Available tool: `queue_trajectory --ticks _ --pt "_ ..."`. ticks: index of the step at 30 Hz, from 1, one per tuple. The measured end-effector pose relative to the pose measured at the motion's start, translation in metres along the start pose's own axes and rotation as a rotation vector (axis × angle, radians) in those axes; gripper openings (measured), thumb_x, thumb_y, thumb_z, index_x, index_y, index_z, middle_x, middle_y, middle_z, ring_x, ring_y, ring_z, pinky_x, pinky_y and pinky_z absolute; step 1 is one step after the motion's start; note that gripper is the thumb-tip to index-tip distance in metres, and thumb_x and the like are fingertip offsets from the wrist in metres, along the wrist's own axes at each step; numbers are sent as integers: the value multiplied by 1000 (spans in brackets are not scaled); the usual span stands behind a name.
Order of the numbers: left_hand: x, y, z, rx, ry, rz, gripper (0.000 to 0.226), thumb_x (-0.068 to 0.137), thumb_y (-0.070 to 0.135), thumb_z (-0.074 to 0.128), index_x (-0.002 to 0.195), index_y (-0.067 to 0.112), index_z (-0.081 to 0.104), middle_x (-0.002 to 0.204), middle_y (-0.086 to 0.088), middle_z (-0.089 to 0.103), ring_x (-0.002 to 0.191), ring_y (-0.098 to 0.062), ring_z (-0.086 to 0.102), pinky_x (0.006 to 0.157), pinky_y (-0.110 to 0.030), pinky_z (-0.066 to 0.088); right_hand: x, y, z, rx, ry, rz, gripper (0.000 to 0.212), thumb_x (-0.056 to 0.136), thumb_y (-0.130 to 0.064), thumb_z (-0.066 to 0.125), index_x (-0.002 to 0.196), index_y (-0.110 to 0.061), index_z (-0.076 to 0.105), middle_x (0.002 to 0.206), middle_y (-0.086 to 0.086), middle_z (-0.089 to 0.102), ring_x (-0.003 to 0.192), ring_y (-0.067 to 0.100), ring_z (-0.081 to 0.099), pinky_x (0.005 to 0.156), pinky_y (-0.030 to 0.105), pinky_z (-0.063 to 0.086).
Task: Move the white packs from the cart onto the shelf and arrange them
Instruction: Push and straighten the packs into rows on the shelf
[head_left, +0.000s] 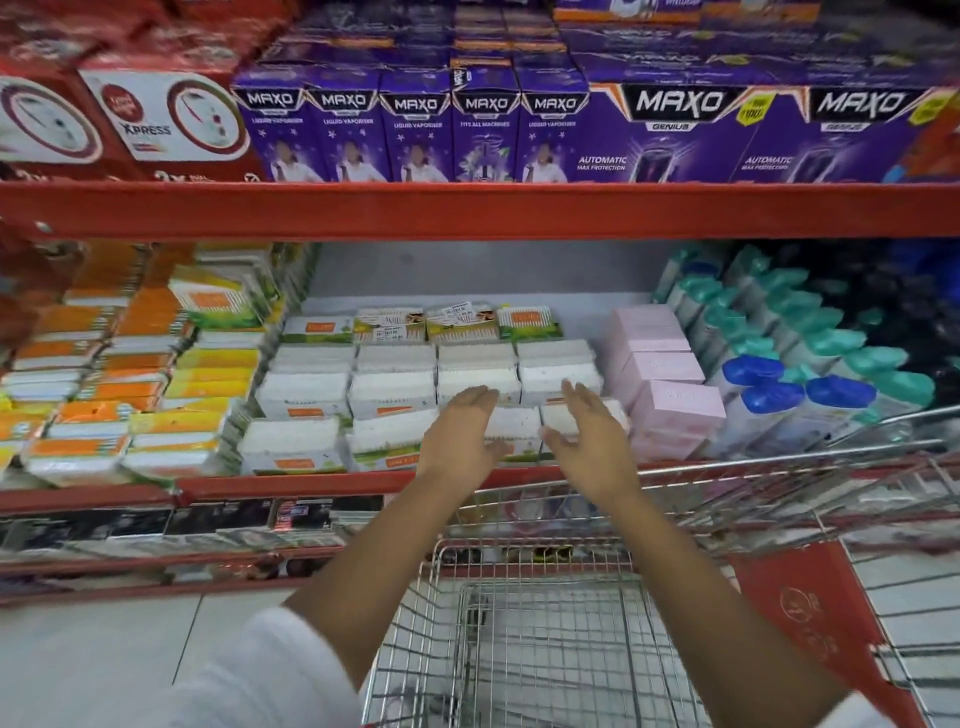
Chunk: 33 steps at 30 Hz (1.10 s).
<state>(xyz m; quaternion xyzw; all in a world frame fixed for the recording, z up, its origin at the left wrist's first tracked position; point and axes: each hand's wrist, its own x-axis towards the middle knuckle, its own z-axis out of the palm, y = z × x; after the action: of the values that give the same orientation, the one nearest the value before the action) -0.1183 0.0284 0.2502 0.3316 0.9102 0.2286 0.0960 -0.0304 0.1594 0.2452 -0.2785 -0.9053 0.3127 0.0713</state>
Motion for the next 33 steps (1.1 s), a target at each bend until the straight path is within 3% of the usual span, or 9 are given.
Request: queue_trajectory --ticks 4,9,12,16,19,24,29,31,33 --pt "-60 -10 -15 -894 259 -380 40 85 33 70 120 18 60 124 1 62 120 -16 54 99 -31 44 -56 -54 26 1133 2 584 60 95 -39 55 148 -18 35 152 0 38 139 21 37 109 33 32" --pt "-74 -79 -35 -1731 328 -995 59 97 37 50 142 1 36 147 -17 40 135 -25 40 112 -30 34 -57 -96 69 1681 -206 851 61 98 -31 50 145 3 30 149 21 37 139 30 35 117 37 27" --pt "-68 -113 -45 -1775 432 -1109 63 94 37 54 141 -2 36 140 -18 44 131 -25 44 112 -30 36 -43 -121 91 1696 -207 903 57 100 -24 49 145 5 29 150 22 34 140 31 34 118 37 26" --pt "-58 -131 -54 -1751 450 -1195 39 93 37 58 112 4 57 82 -9 49 85 -19 55 99 -28 49 -30 -143 107 1684 -143 962 58 100 -19 49 149 0 23 154 21 26 143 31 28 117 37 26" --pt "-53 -141 -59 -1675 481 -1251 54 93 35 58 131 -1 48 115 -14 53 118 -25 54 103 -30 46 -24 -154 114 1656 -82 1003 56 99 -17 50 147 1 27 154 21 27 141 30 31 116 36 30" --pt "-49 -152 -61 -1625 440 -1254 48 89 25 66 125 -3 53 90 -10 59 80 -16 59 80 -23 53 -17 -162 124 1532 -58 1009 41 96 -12 56 135 -1 47 141 17 45 130 27 45 110 34 40" --pt "-40 -157 -70 -1549 396 -1244 52 90 10 65 135 -3 43 132 -20 55 102 -25 64 36 -16 52 -12 -167 131 1431 -30 1034 31 94 -9 59 123 2 56 119 15 56 116 26 55 102 32 47" --pt "-37 -158 -72 -1562 370 -1228 52 92 11 63 138 -2 41 135 -19 53 89 -22 66 35 -15 52 -13 -172 132 1431 -16 1049 25 94 -10 60 117 0 58 126 15 56 114 25 56 101 31 48" --pt "-32 -159 -74 -1604 342 -1214 46 97 9 54 139 -1 39 139 -16 51 104 -25 64 57 -15 58 -10 -174 136 1443 -3 1067 17 94 -11 60 108 -1 60 128 15 56 112 24 58 98 29 49"
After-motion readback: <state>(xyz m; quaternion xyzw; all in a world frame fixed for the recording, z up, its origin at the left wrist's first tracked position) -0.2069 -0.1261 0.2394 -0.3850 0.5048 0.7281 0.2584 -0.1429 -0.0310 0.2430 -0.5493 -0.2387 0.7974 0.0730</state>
